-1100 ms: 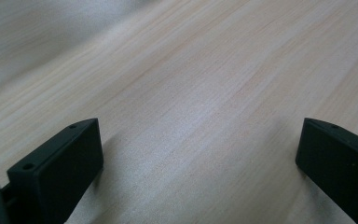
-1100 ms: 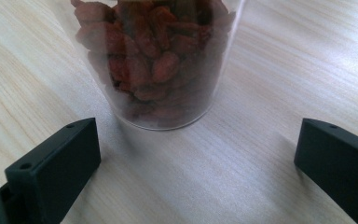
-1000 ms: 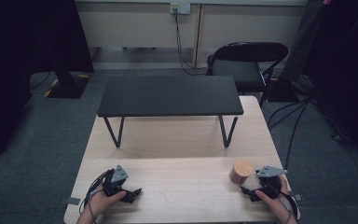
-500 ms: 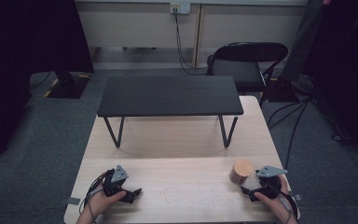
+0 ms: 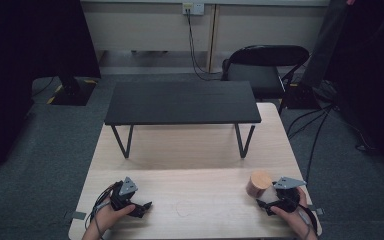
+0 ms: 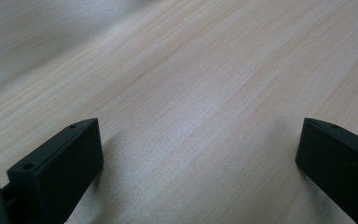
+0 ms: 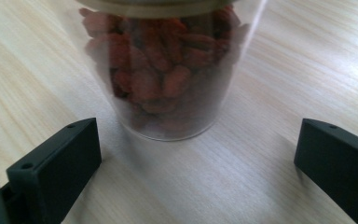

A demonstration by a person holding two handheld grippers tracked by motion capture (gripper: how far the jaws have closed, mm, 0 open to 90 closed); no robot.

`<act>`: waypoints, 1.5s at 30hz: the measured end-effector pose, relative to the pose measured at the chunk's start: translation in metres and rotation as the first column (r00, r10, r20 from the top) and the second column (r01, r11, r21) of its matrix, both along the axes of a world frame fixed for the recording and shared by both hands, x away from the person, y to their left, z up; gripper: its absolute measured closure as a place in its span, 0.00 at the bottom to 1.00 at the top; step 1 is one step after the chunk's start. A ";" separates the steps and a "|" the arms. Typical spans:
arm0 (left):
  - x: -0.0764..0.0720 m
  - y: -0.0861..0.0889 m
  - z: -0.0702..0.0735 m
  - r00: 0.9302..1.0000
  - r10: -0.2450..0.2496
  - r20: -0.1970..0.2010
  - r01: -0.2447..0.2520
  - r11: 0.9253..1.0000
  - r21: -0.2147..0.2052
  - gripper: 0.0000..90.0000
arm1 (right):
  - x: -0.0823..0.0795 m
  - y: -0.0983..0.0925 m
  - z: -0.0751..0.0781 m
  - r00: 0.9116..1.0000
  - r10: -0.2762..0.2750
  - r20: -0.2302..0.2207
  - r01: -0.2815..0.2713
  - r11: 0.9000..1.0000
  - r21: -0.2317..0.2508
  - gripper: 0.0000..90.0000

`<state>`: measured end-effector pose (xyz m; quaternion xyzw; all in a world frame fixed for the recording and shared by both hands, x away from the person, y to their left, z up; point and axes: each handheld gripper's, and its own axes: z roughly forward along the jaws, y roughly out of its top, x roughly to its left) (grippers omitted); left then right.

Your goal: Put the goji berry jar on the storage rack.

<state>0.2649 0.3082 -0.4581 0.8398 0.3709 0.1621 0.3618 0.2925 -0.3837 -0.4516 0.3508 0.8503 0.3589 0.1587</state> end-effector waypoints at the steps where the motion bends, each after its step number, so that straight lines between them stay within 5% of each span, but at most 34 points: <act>1: 0.000 0.000 0.000 1.000 0.001 0.000 -0.001 1.000 -0.002 0.00 | 0.001 0.000 0.000 1.000 0.012 -0.001 -0.012 1.000 0.001 0.00; 33: 0.000 0.000 0.000 1.000 0.002 0.002 -0.002 1.000 -0.002 0.00 | 0.010 0.012 0.001 0.999 0.010 0.047 -0.013 0.998 0.064 0.03; 45: 0.000 0.000 -0.001 1.000 0.003 0.002 -0.003 1.000 -0.003 0.00 | 0.014 0.011 -0.001 0.997 0.044 0.064 -0.049 0.995 0.089 0.21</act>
